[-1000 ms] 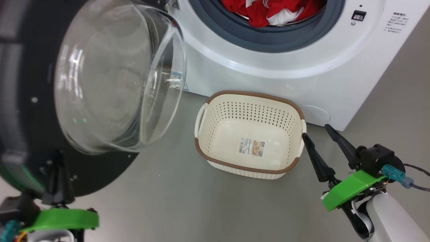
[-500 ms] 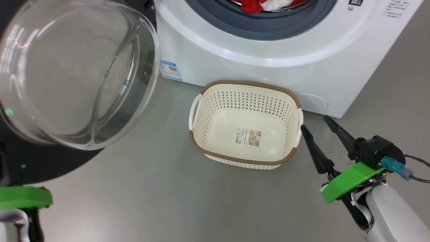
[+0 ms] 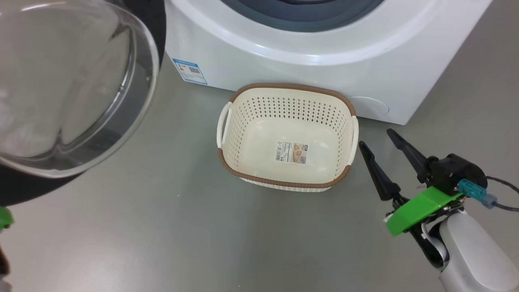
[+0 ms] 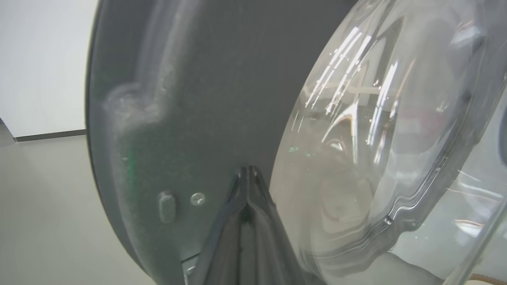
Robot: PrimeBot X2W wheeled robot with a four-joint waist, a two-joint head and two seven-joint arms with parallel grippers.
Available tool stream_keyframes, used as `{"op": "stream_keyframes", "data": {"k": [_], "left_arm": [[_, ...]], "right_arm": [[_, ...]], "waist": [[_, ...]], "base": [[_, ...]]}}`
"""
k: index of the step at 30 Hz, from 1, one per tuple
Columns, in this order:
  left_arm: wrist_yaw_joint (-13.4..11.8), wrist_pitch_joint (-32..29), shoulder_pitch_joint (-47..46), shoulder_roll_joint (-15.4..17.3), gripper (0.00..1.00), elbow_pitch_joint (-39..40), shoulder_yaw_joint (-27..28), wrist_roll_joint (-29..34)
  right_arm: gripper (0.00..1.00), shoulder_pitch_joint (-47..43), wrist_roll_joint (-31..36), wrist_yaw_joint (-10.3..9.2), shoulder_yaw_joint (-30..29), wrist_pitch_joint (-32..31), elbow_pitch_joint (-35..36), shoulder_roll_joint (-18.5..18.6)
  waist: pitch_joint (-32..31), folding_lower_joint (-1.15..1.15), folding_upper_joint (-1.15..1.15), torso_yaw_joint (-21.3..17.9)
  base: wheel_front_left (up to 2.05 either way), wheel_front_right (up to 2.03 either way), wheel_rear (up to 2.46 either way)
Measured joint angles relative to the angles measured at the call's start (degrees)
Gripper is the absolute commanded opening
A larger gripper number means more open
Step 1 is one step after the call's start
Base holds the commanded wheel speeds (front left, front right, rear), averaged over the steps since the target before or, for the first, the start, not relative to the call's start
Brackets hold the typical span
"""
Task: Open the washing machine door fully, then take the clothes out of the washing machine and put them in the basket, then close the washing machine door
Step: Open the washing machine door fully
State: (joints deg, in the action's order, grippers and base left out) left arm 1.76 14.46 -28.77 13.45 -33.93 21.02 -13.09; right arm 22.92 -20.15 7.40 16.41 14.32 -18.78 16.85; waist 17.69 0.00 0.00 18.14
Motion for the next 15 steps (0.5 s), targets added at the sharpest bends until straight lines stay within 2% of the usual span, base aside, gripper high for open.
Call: {"op": "stream_keyframes", "data": {"k": [15], "left_arm": [[-0.5,0.1,-8.0,4.3,0.0,-10.9,5.1,3.7]], "right_arm": [[1.0,2.6,0.4,0.0,0.9,0.0,0.0,0.4]], "waist": [[1.8,0.0,0.0,-1.7]], "base": [[0.0,0.0,0.0]]}}
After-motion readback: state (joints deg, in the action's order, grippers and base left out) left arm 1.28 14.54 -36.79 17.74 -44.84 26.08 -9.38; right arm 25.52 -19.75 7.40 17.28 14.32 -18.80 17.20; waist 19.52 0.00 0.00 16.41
